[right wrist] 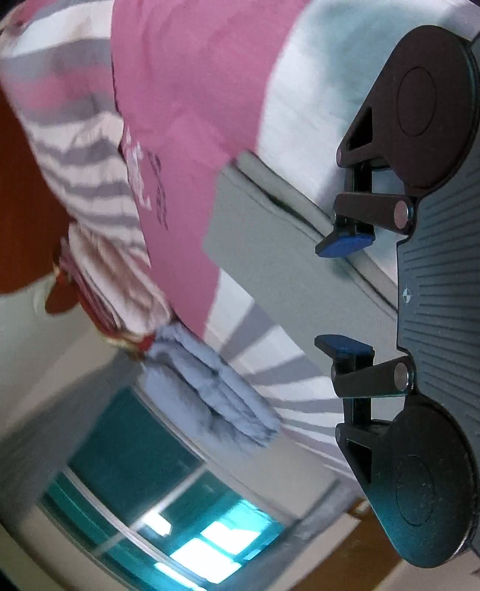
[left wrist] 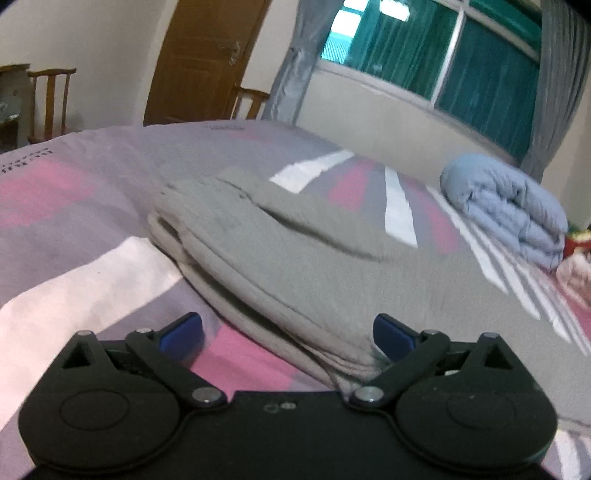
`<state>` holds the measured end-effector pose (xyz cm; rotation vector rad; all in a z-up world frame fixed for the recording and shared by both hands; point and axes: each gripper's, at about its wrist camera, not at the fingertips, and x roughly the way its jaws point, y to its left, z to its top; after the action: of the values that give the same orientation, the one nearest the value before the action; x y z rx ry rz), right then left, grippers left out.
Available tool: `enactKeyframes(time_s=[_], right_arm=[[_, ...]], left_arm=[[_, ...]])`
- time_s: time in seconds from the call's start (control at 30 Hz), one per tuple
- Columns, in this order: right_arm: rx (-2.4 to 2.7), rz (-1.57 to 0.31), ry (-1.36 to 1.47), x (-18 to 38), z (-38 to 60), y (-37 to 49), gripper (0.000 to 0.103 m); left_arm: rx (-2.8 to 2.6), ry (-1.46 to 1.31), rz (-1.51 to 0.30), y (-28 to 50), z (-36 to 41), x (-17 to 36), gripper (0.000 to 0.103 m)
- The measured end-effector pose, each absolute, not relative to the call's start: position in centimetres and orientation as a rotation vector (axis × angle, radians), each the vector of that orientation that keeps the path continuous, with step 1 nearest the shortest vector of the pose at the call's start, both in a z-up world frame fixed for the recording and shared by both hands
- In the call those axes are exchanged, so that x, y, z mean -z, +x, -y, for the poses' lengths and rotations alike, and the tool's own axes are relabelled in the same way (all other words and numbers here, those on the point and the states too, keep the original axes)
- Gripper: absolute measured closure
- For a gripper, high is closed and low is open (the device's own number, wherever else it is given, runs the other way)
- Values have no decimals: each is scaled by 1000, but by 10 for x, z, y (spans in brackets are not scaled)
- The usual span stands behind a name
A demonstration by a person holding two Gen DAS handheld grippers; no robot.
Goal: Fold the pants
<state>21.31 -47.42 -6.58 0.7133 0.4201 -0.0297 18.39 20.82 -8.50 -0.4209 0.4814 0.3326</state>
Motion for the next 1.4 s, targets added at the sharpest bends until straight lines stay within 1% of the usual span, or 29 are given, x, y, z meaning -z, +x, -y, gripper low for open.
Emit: enactKeyframes(time_s=[0.07,0.1,0.13,0.17,0.3,0.4,0.57,0.6,0.63,0.67,0.7,0.77,0.83,0.9,1.0,1.03,1.07,1.13,1.17,1.2,1.27,1.3,1.33,1.37,1.4], right_arm=[[8,-403,682,62,471,208,57],[-4,-407,670,61,469,209,57],[-8,-414,663,62,467,210,57],[-2,-420,660,63,467,210,57],[44,-435,692,69,474,211,57],[64,-438,715,72,481,214,57],[30,-464,714,76,475,224,57],[15,-469,715,77,473,226,57],[-12,-475,723,78,471,229,57],[-43,-488,732,80,469,232,57],[-87,-524,740,83,465,238,57],[-99,-566,736,88,460,244,57],[-88,-575,728,88,459,246,57],[-78,-574,746,91,462,246,57],[-70,-571,775,93,468,244,57],[-66,-571,781,94,470,243,57],[-61,-572,786,94,472,242,57],[-51,-564,813,95,478,239,57],[-46,-561,825,95,480,238,57],[-38,-556,832,95,483,236,57],[-34,-547,844,95,487,232,57],[-32,-543,854,95,490,230,57],[-28,-539,864,96,492,229,56],[-24,-531,878,96,495,226,57],[-20,-517,896,96,498,223,56]], left_arm=[[-321,-439,-460,181,-214,83,15],[-304,-451,-452,181,-218,81,21],[-290,-456,-442,182,-225,79,31],[-296,-454,-435,182,-229,77,34],[-312,-502,-441,191,-255,74,37],[-302,-509,-451,202,-265,72,43],[-300,-560,-450,210,-276,75,43],[-304,-563,-445,211,-278,75,45],[-300,-570,-444,211,-280,75,55],[-294,-580,-450,212,-285,75,63],[-299,-590,-457,214,-289,75,82],[-280,-660,-456,214,-304,79,89],[-259,-649,-426,212,-311,72,95],[-237,-614,-373,212,-313,57,95],[-222,-566,-347,221,-315,40,95],[-225,-551,-365,226,-315,41,95],[-241,-527,-422,234,-315,47,95],[-272,-501,-526,240,-315,66,95],[-270,-494,-548,237,-314,75,94],[-267,-488,-539,232,-313,78,91],[-263,-499,-532,226,-312,79,89],[-262,-507,-526,223,-312,77,84],[-265,-509,-521,221,-312,74,83],[-292,-499,-520,216,-310,69,79],[-334,-482,-520,212,-307,64,66]])
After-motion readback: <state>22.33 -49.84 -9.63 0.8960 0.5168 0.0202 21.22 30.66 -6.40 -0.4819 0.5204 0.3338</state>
